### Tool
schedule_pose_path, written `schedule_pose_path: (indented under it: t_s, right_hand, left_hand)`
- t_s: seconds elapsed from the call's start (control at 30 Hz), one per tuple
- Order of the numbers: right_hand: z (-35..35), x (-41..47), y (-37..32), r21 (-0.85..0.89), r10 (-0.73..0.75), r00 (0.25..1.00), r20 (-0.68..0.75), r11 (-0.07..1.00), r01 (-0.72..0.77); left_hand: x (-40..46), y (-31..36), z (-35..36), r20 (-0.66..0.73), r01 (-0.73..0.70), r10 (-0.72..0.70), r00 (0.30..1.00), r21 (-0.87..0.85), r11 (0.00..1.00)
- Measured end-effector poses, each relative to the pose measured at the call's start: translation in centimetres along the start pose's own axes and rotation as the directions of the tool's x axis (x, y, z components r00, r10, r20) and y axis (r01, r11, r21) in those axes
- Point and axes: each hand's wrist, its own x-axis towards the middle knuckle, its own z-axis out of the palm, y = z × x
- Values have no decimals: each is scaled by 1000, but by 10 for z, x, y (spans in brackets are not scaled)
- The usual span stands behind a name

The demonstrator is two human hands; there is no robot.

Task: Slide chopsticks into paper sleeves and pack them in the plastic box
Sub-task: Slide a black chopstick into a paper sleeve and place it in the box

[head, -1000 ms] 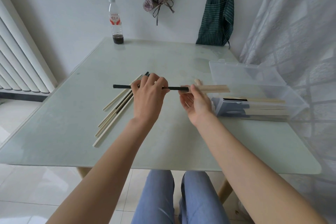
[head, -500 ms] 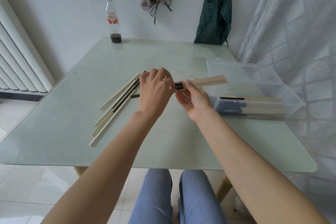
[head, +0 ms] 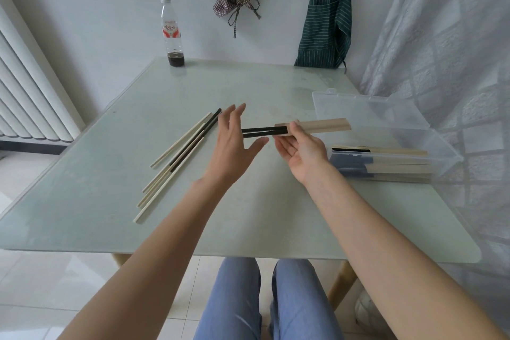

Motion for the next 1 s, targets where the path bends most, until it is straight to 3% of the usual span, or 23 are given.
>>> schedule_pose_path:
  t_s: [0.2,0.3,0.37,0.47,0.5,0.53,0.6,0.7,0.87,1.0]
  right_hand:
    - [-7,-1,-14,-86,-66,998,24,994,68]
    - [-9,-9,-33,-364,-194,980,53,910,200]
    - [-15,-10,-45,-657,-369,926,81,679,328]
    - [-30,-5,-68,-863,-661,695,283,141,485]
    - [-36,-3,-75,-870,-658,650,381,-17,492]
    - [-43,0,-83,-861,-595,652,470,-145,488]
    - [-62,7,-99,-826,-394,726,563,-283,487]
    - [-87,14,-118,-819,-268,792,549,-363,444]
    - [-120,28,-143,-886,-278,858,431,-308,346]
    - [-138,39,-151,-917,-309,897,315,-341,205]
  left_hand:
    - [10,8,4,64,-90,83,995,127,988]
    - [16,23,4,17,-75,74,997,89,993]
    - [22,30,7,1,-66,66,998,104,992]
    - [28,39,16,43,-86,81,996,109,990]
    - [30,43,21,60,-97,91,994,107,990]
    - [32,48,28,76,-105,97,992,103,989]
    - [36,60,43,106,-112,102,989,94,989]
    - [45,81,72,168,-113,102,981,59,992]
    - [64,108,121,293,-121,83,953,112,986]
    - [71,117,143,342,-166,87,936,210,964]
